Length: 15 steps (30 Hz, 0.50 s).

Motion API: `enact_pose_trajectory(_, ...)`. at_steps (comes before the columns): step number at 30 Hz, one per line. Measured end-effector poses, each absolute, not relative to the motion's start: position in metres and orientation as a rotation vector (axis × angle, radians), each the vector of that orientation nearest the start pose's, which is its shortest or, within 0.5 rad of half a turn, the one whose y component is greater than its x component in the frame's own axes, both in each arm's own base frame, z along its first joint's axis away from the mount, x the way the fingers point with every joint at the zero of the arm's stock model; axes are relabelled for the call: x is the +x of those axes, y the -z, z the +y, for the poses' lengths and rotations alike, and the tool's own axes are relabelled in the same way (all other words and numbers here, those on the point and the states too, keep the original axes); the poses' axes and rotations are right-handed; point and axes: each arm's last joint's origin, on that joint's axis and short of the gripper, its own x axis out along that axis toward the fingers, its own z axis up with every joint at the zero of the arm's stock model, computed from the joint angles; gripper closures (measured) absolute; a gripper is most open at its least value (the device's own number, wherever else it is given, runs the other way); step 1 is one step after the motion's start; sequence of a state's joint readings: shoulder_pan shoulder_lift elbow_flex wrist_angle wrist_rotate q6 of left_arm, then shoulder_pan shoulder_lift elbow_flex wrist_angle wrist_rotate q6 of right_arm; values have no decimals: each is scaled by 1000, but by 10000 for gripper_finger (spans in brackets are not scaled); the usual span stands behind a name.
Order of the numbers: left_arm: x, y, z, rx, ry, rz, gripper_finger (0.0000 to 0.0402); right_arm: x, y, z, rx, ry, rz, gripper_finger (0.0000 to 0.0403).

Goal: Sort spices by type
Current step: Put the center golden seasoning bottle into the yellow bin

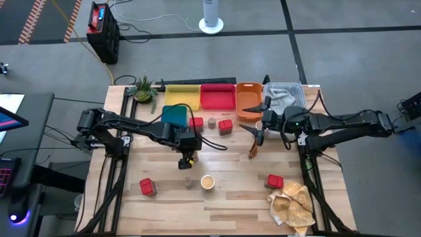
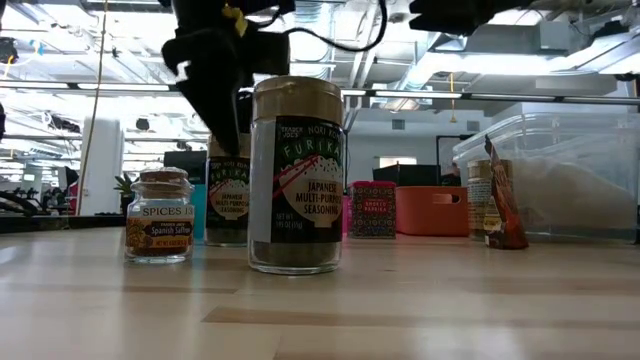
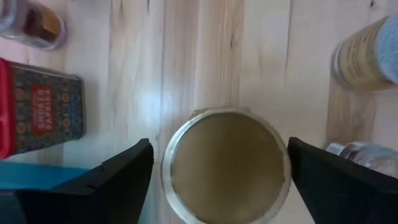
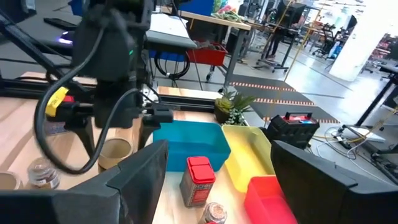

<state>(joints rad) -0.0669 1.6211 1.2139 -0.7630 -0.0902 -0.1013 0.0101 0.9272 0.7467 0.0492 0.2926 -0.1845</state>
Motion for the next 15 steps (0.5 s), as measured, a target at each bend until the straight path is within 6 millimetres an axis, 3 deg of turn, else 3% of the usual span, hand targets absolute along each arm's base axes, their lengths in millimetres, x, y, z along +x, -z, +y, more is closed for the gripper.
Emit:
enact_pose_trajectory(6,319,-228,-19,-7,-83,1152,132,208,-317,-9,-181,286,155,85)
enact_pose_trajectory(15,319,-231,-19,12,-70,1130,135,208,-316,-10,-166,292,168,85)
